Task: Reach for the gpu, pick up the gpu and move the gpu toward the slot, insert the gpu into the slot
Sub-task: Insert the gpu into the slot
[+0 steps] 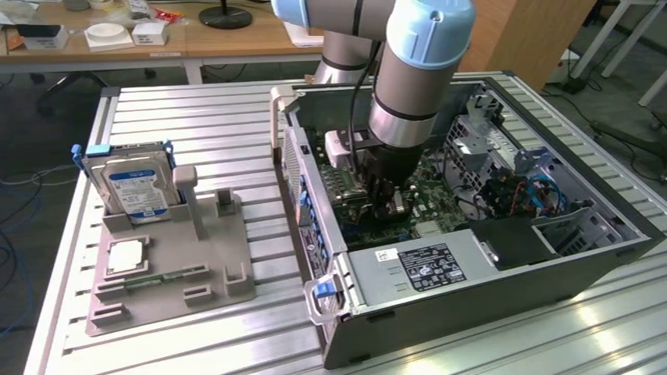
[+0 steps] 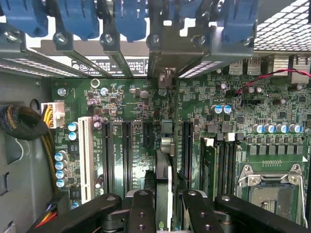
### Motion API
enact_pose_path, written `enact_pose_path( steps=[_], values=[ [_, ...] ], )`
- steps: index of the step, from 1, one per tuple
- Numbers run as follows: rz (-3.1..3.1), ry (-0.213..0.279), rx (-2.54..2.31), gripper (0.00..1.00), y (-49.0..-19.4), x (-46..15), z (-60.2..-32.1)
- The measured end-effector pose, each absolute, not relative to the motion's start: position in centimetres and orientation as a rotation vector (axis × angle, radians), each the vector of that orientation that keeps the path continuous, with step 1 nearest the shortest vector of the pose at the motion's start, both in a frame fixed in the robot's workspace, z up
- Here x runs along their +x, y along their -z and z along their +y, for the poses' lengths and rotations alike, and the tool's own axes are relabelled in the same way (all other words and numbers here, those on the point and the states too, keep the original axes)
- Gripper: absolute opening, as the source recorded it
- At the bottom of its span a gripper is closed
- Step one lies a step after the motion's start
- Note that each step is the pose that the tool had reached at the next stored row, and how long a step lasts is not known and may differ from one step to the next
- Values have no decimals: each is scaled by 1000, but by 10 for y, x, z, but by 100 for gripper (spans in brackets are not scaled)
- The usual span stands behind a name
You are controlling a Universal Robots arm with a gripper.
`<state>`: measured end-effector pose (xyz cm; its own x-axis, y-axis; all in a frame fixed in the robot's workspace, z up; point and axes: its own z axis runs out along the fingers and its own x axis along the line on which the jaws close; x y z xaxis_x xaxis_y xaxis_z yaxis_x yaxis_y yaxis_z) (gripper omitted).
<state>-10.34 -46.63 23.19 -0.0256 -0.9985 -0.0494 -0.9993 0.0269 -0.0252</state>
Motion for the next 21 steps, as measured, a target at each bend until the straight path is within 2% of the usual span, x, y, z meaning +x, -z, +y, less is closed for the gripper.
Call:
enact_pose_path(
  steps=[2,3,14,15,17,18,19,21],
  values=[
    [2212,-24,-2153,27,-232,-104,-466],
    [2212,-23,-2155,33,-232,-103,-466],
    [2210,-19,-2154,33,-267,-103,-466],
    [2210,-19,-2153,31,-267,-103,-466],
    [2210,-19,-2154,19,-267,-103,-466],
    [2210,-19,-2153,19,-267,-103,-466],
    [2210,-19,-2154,13,-267,-103,-466],
    [2210,-19,-2153,10,-267,-103,-466]
  ],
)
